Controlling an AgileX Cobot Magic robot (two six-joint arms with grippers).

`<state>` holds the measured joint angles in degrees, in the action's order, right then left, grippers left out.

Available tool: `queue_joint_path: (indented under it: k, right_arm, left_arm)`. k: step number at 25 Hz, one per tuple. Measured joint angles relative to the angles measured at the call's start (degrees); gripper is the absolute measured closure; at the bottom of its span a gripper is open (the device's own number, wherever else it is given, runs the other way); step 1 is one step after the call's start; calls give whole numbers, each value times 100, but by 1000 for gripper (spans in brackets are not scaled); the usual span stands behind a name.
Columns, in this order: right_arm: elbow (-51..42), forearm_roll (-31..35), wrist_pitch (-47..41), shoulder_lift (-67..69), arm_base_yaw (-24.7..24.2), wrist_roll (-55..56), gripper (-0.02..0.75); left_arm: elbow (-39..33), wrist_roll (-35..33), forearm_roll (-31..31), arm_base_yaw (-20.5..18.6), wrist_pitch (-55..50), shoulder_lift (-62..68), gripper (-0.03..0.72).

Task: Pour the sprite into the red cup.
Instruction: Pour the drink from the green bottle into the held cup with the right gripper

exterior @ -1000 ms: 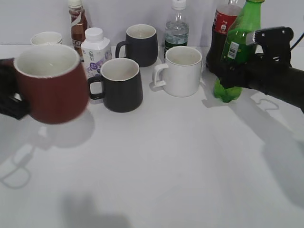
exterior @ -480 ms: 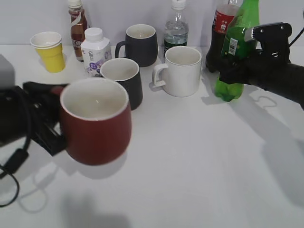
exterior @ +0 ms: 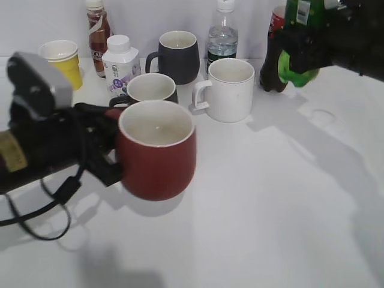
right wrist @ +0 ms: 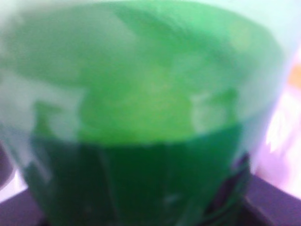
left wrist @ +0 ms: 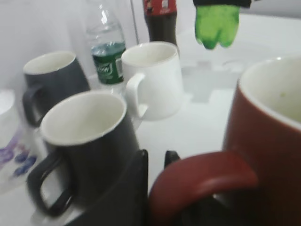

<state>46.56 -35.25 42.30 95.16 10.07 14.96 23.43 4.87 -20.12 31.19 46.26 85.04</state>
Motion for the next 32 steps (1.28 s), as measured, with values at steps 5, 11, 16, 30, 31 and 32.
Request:
queue_joint_path:
  k: [5, 11, 16, 30, 31, 32]
  right_arm:
    - [207, -708, 160, -44, 0, -5, 297]
    - [621, -1587, 178, -26, 0, -13, 297]
    - [768, -2627, 198, 34, 0, -86, 299]
    - [786, -4574, 111, 34, 0, -1074, 300]
    - [786, -4606, 106, 34, 0, -1186, 300]
    - [786, -4632, 99, 34, 0, -1284, 300]
  left_arm:
    - [462, 0, -185, 63, 15, 461, 612]
    - [1028, 1, -247, 63, 20, 1065, 613]
    - [1329, 6, -369, 63, 44, 1454, 613]
    - [1748, 147, -775, 349, 162, 1576, 613]
    - [1796, 147, -775, 423, 57, 1576, 613]
    - [1845, 147, -770, 467, -68, 1576, 613]
